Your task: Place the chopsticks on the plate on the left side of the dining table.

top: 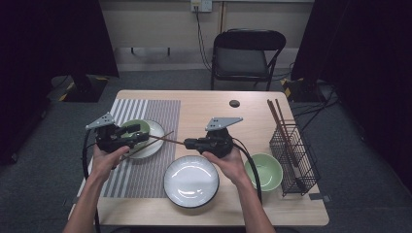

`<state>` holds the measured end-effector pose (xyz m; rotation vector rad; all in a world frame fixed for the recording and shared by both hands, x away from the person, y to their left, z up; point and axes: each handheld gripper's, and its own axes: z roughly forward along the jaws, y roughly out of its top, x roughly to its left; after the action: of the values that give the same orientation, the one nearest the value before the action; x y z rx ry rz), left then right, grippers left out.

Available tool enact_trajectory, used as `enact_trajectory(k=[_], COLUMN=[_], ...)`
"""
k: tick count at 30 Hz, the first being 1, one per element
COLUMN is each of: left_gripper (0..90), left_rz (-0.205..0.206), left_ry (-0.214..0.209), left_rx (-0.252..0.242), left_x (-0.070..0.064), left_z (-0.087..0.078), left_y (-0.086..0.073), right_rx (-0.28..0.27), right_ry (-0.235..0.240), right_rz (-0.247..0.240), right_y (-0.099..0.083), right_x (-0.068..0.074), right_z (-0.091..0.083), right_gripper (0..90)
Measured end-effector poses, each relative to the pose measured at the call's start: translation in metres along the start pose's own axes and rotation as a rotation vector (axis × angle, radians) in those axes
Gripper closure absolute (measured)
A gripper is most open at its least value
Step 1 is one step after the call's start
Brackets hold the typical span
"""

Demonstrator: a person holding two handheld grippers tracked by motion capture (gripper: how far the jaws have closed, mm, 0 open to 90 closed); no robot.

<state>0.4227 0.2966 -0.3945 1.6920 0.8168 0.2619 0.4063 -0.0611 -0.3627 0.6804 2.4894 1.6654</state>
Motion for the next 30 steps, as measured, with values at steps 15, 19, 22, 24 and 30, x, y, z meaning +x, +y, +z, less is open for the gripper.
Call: enact_trajectory(k=[15, 19, 22, 24, 30], left_gripper=[32.3, 32.0, 31.4, 31.0, 32.1], left_rz=[0.097, 0.145, 0.165, 0.164, 0.204], left_ry=[-0.081, -0.097, -0.107, -0.110, -0.093], left_rx=[0.026, 0.067, 0.067, 0.068, 0.090], left_x=[-0.027, -0.032, -0.033, -0.034, -0.034], left_z=[0.021, 0.025, 0.027, 0.028, 0.031], left_y=[0.001, 0.000, -0.002, -0.002, -0.006], right_rx=[0.038, 0.025, 0.019, 0.022, 0.030], right_ry=[0.001, 0.000, -0.001, -0.007, -0.001], right_rz=[0.013, 0.004, 0.000, -0.006, -0.025], right_y=[-0.005, -0.002, 0.001, 0.003, 0.008], right_x=[0.001, 0.001, 0.002, 0.003, 0.006], right_z=[0.020, 0.016, 0.012, 0.010, 0.007], right_gripper=[85.8, 85.8, 85.8, 85.8, 85.8])
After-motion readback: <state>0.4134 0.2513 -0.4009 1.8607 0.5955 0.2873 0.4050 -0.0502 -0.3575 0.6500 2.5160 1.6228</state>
